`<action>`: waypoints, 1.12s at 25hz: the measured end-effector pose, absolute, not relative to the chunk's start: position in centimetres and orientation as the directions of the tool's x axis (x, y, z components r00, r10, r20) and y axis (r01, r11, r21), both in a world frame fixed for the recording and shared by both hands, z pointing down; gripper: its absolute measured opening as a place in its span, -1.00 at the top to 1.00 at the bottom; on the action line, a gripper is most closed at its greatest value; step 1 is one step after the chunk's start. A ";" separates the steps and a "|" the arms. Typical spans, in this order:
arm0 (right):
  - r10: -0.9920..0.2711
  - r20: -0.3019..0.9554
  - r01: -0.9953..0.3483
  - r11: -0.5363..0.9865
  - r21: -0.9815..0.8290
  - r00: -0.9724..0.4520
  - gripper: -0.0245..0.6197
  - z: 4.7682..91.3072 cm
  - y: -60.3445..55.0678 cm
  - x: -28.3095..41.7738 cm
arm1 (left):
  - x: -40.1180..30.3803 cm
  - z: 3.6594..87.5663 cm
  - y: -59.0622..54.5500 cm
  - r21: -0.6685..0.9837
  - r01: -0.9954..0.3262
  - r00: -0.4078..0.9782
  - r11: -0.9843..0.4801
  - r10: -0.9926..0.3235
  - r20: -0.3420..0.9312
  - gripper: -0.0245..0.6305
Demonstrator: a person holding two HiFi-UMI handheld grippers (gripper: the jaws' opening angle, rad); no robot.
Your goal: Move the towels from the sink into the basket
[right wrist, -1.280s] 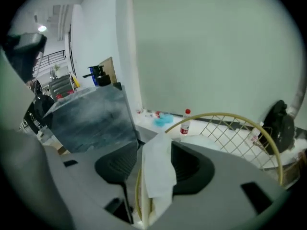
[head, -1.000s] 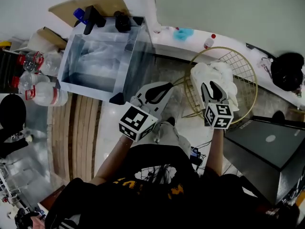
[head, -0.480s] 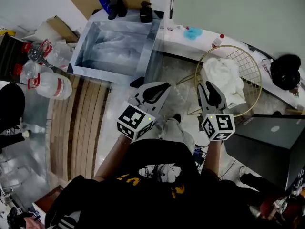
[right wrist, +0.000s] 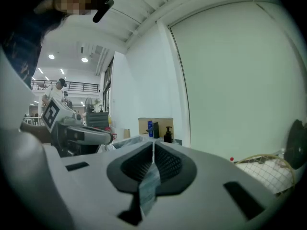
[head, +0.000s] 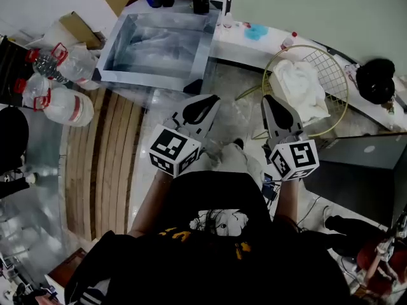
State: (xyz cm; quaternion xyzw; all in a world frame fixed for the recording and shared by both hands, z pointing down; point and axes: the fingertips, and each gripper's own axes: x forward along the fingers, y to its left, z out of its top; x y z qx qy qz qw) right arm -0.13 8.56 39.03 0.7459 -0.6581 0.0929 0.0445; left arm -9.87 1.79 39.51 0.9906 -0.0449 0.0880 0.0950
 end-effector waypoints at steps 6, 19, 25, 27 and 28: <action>-0.969 0.218 -0.991 -0.130 -0.029 0.121 0.91 39.2 9.7 -0.7 | -11.3 39.3 1.5 0.166 -0.110 0.983 -0.980 -0.082 0.167 0.85; -0.958 0.250 -0.990 -0.141 0.023 0.142 0.91 39.2 9.5 0.2 | -11.5 39.3 1.2 0.172 -0.110 0.983 -0.979 -0.081 0.166 0.85; -0.955 0.258 -0.989 -0.139 0.045 0.146 0.91 39.0 9.6 0.9 | -11.1 39.3 1.3 0.172 -0.110 0.983 -0.979 -0.082 0.166 0.85; -0.954 0.258 -0.988 -0.145 0.048 0.152 0.91 38.9 9.6 1.1 | -11.1 39.4 1.1 0.173 -0.110 0.982 -0.979 -0.081 0.169 0.86; -0.953 0.259 -0.988 -0.148 0.050 0.156 0.91 38.9 9.6 1.2 | -11.1 39.4 1.0 0.174 -0.111 0.982 -0.978 -0.081 0.170 0.85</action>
